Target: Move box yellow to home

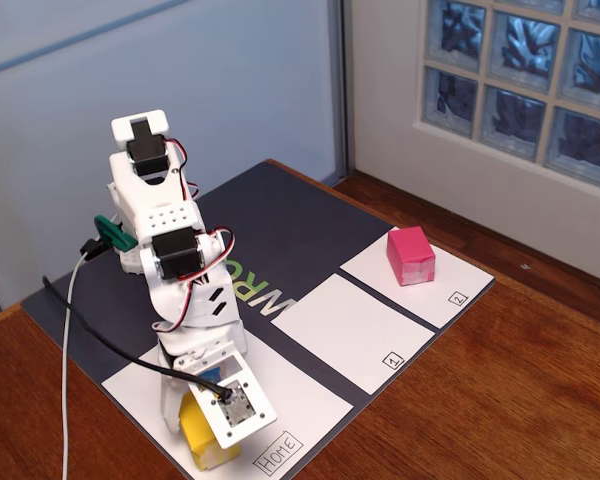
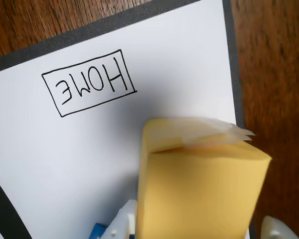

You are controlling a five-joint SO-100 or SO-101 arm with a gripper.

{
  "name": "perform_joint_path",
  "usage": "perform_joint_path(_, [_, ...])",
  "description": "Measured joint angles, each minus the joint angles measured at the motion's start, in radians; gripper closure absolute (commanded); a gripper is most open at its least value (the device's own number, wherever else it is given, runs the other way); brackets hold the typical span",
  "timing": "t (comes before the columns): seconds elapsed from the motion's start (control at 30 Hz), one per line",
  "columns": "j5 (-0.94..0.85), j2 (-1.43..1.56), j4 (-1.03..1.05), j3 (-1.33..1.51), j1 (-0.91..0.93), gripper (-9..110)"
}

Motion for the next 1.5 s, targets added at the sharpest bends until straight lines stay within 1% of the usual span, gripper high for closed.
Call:
perform_joint_path(0.37, [0.012, 0.109, 0.038, 0.000, 0.002, 73])
perform_joint_path(0.6, [0.012, 0.227, 0.043, 0.051, 0.002, 77])
perform_joint_path(1.0, [0.021, 0.479, 0.037, 0.255, -0.060, 102])
perform_joint_path(1.23, [0.020, 0.606, 0.020, 0.379, -0.124, 102])
perform_joint_path(1.5, [0.020, 0.815, 0.018, 0.531, -0.267, 102])
